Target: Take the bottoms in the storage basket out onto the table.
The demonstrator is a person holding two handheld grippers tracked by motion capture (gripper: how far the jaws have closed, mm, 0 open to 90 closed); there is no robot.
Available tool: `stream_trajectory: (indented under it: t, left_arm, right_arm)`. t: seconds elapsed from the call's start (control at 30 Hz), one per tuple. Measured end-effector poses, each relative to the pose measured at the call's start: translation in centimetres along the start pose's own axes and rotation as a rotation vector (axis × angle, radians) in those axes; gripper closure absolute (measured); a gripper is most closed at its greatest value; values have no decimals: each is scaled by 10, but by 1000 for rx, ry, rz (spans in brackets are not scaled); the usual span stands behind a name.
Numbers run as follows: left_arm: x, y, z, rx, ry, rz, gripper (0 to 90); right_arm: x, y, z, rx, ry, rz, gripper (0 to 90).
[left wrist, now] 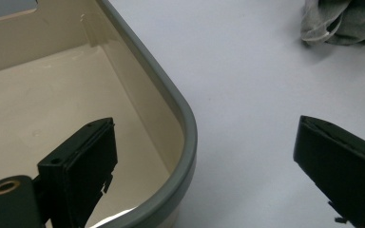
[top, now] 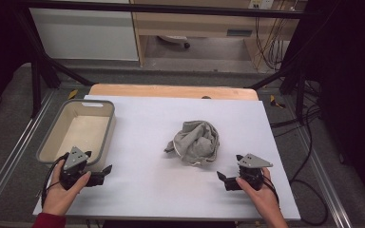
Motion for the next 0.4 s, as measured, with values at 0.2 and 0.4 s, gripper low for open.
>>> stream_trajectory:
  t: [0.2, 0.4]
  left_arm:
    - [-1, -1, -1, -11, -1, 13, 70]
    - [1, -4, -1, 16, 14, 23, 72]
  right_arm:
    - [-1, -1, 0, -1, -6, 0, 18]
    - [-2, -2, -1, 14, -18, -5, 17]
Point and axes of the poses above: each handheld gripper's, and its own axes: x roughly backward along the jaws, z roughly out of its top, y roughly to its right, the point moved 4 cm from there along -x, roughly forward along the jaws, and after that the axes turned 5 degrees about x, right-handed, at the moved point
